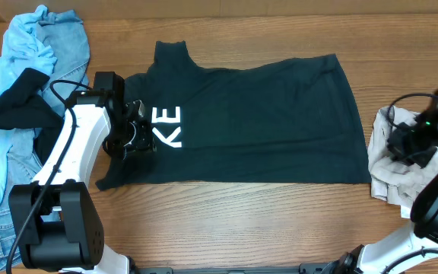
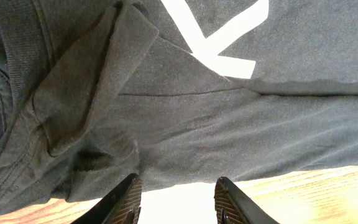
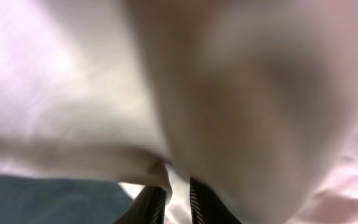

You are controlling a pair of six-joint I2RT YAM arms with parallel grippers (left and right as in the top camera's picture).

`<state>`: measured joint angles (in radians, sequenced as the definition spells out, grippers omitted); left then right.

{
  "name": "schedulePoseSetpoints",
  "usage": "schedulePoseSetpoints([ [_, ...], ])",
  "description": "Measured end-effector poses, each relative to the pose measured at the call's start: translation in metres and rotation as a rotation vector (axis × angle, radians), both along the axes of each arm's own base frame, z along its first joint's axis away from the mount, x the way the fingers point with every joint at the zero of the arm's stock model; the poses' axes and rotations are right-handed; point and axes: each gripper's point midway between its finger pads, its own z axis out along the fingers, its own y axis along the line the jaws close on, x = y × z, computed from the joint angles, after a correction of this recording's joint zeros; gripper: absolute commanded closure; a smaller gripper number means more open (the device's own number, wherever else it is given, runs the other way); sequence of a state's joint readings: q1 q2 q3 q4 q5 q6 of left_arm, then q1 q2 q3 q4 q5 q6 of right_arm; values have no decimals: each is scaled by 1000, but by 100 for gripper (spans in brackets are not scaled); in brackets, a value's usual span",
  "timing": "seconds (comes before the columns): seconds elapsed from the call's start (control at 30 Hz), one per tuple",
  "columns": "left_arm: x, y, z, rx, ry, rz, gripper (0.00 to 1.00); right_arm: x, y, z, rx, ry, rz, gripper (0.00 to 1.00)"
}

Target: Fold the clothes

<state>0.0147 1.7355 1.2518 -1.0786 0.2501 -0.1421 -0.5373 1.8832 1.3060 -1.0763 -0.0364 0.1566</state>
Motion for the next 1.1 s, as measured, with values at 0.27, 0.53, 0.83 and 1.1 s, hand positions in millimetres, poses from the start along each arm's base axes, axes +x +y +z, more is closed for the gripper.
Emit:
schedulePoseSetpoints([
  [0.27, -2, 0, 0, 0, 7, 0, 58, -9, -22, -19, 10, -61, -123, 82],
  [0.53, -3, 0, 0, -1, 14, 0, 57, 5, -52, -21, -124, -163, -295, 76],
  [0.83, -5, 0, 0, 0, 22, 0, 57, -44, -131, -19, -242, -172, -544, 69],
  [1.1, -5, 0, 0, 0, 22, 0, 57, -7, -100, -9, -200, -177, -349, 60],
])
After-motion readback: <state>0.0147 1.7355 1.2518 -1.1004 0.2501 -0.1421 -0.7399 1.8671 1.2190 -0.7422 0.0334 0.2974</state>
